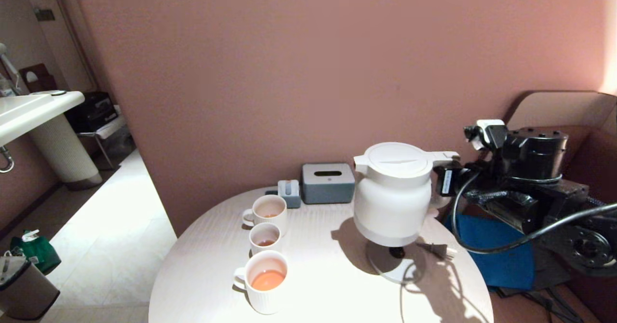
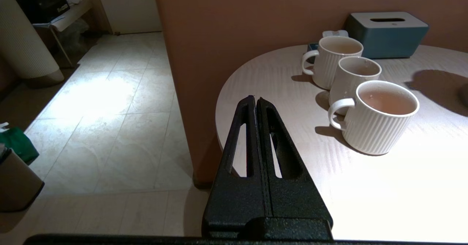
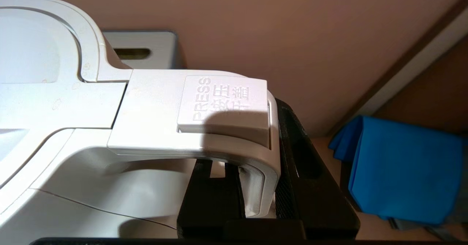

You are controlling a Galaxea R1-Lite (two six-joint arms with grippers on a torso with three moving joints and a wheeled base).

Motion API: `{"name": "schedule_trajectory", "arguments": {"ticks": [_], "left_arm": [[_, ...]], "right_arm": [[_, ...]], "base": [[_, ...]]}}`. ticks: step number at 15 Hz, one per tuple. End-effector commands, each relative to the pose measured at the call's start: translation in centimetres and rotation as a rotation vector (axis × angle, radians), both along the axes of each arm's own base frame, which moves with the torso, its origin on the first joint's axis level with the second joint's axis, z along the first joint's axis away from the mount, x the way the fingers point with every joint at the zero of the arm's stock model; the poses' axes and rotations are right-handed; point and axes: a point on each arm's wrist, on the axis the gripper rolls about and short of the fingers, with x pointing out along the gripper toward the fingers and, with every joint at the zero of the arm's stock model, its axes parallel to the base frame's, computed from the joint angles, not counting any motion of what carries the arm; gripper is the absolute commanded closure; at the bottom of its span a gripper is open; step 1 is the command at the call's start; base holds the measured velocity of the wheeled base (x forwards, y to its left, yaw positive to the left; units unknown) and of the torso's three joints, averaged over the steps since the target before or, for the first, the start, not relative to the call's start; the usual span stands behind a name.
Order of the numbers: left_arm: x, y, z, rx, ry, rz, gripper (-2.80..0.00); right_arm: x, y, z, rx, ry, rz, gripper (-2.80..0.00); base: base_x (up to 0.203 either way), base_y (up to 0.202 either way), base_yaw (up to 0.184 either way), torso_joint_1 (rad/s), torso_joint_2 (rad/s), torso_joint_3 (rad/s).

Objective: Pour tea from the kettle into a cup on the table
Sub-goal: Pour water into the cup

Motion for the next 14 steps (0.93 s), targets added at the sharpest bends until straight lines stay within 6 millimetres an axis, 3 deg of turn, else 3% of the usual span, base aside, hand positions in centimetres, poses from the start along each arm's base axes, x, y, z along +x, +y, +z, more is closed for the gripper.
{"name": "schedule_trajectory", "arguments": {"ticks": [1,6,14], "left_arm": [[0.0,0.0,0.0,0.0,0.0,0.0,0.0],[0.0,0.0,0.0,0.0,0.0,-0.001,0.0],[0.0,0.0,0.0,0.0,0.0,0.0,0.0]], "right_arm": [[-0.6,2.7,2.4,-0.014,-0.02,0.032,0.0],[0.9,8.1,1.5,-0.142,0.015,0.053,0.0],[3.7,14.5,-3.7,-0.226,0.08,0.09,0.0]], "base": [[0.0,0.0,0.0,0.0,0.0,0.0],[0.0,0.0,0.0,0.0,0.0,0.0],[0.0,0.0,0.0,0.0,0.0,0.0]]}}
